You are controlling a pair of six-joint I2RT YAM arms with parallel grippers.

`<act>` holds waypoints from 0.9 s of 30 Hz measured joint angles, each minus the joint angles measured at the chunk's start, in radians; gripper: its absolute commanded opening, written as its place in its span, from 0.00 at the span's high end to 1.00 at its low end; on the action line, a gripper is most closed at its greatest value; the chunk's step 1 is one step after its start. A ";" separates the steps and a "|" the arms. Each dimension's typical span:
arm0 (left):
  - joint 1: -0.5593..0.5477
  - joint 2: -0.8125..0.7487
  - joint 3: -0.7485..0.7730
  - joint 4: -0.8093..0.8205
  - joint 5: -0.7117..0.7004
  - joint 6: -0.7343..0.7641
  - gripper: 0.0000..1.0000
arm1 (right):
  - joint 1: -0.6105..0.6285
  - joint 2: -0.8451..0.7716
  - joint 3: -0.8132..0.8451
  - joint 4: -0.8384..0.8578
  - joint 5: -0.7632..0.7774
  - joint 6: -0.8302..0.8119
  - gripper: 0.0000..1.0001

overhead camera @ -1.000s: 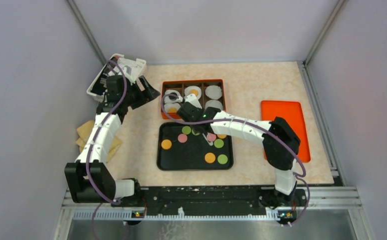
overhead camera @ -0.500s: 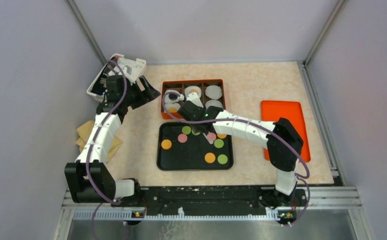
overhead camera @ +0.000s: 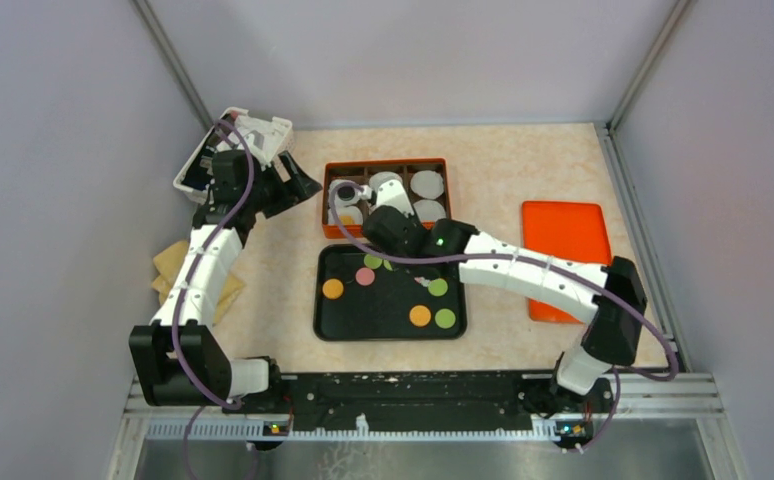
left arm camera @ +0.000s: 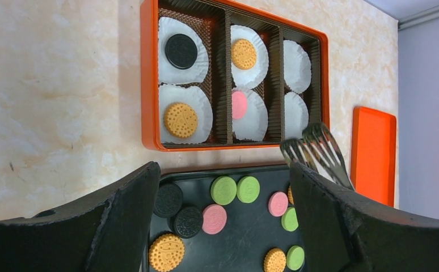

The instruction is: Pack the cookies

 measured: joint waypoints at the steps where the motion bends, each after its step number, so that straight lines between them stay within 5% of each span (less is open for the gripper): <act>1: 0.000 0.000 0.000 0.000 0.003 0.000 0.10 | 0.025 -0.022 0.000 -0.018 0.006 0.006 0.65; 12: 0.000 -0.003 0.000 0.000 0.023 -0.009 0.10 | 0.195 -0.185 -0.215 -0.120 -0.012 0.184 0.66; 27: 0.000 -0.031 0.000 0.000 0.032 -0.012 0.10 | 0.211 -0.148 -0.342 -0.108 -0.038 0.287 0.54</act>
